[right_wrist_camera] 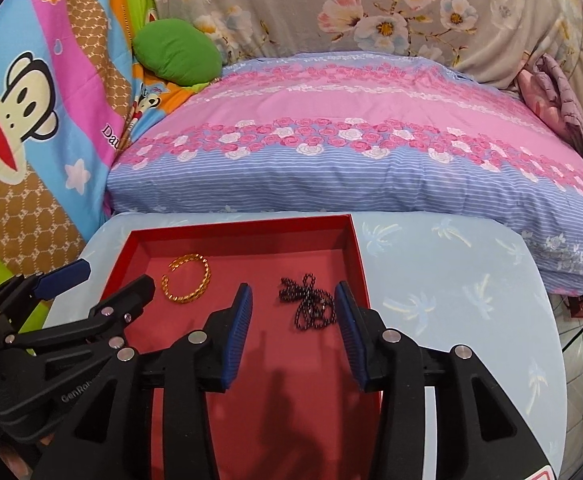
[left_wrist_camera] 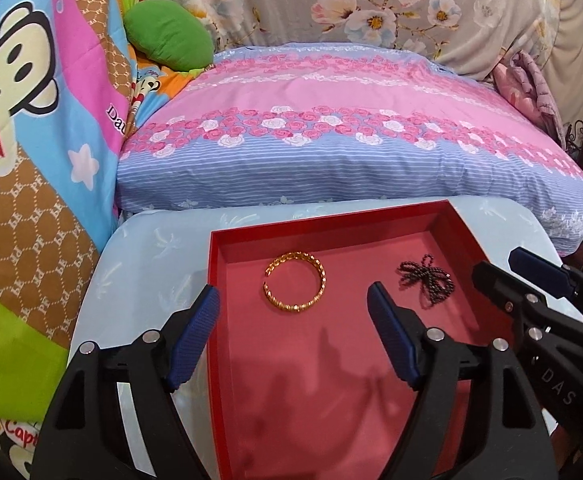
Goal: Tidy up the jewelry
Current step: 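Withdraw both tools from the box back to the remaining bracelets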
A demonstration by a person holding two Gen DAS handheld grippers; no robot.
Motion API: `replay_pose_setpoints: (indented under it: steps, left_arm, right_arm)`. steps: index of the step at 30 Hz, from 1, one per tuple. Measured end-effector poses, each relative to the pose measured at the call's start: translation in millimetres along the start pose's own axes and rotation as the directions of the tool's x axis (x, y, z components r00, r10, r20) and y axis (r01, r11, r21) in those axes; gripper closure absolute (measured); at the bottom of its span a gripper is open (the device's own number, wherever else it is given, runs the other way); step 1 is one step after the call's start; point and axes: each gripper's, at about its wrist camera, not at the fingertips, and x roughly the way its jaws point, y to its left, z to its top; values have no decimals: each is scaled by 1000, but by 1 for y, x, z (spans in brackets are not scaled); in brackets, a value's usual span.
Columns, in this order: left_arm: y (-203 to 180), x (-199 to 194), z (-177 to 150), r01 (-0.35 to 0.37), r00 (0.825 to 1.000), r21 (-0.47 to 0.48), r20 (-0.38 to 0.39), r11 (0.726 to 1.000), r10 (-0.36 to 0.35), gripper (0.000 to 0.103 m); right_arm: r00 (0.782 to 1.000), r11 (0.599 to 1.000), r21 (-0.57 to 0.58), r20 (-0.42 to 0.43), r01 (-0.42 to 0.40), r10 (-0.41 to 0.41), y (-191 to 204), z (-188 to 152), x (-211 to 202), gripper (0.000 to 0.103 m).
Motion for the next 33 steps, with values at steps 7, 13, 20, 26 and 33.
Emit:
replay_pose_setpoints:
  steps: [7,13,20,26,33]
  left_arm:
    - [-1,-43,-28,-2,1000,1,28,1000,2,31]
    - [1,-76,-61,18,999,-18,33,1000,-17,31]
    - [12,-108,-103,29,999,-64,29,998,-27,31]
    - [16,-122,-139,10,1000,-75,16,997,-8,31]
    - [18,-123,-180,9,999,-90,-43,996,-13,31]
  right_arm:
    - [1000,1000,15,19,-6,5,-3,-29,-42,59]
    - [1000,1000,18,17,-5,5,-5,-64,-75,59]
    - [1000,999,40,-27,2,-1,-15,-112,-100,59]
    - [998,999,36,-63,21,-19,-19,-148,-110,59]
    - [994,1000,24,-112,1,1,-12,-188,-116,59]
